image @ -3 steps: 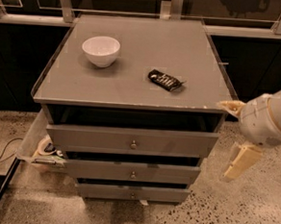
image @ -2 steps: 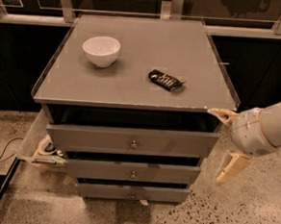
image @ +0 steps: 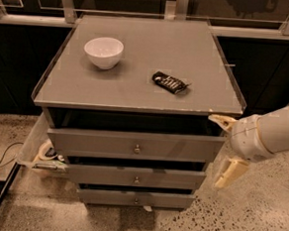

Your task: Open top drawer

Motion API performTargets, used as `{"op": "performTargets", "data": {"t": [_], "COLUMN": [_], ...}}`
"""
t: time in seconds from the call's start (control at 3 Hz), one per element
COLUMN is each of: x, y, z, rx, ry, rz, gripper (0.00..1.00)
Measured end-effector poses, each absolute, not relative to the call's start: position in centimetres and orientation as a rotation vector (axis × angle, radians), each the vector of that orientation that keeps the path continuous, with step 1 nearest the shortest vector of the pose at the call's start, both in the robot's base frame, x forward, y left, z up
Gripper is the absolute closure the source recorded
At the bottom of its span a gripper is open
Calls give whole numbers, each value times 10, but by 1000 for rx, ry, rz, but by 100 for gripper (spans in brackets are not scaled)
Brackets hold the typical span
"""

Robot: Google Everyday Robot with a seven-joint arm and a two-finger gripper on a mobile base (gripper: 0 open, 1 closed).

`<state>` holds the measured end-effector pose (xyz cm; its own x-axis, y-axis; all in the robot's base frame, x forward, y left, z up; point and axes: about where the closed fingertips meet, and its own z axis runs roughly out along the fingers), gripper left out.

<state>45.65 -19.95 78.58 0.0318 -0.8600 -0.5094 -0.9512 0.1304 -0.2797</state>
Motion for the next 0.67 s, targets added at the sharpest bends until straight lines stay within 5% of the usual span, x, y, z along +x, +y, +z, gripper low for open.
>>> {"op": "performTargets", "data": {"t": [0.67], "x": [490], "y": [-192], "z": [730], "rx": [-1700], "ry": [1829], "rz": [214], "gripper": [0]}}
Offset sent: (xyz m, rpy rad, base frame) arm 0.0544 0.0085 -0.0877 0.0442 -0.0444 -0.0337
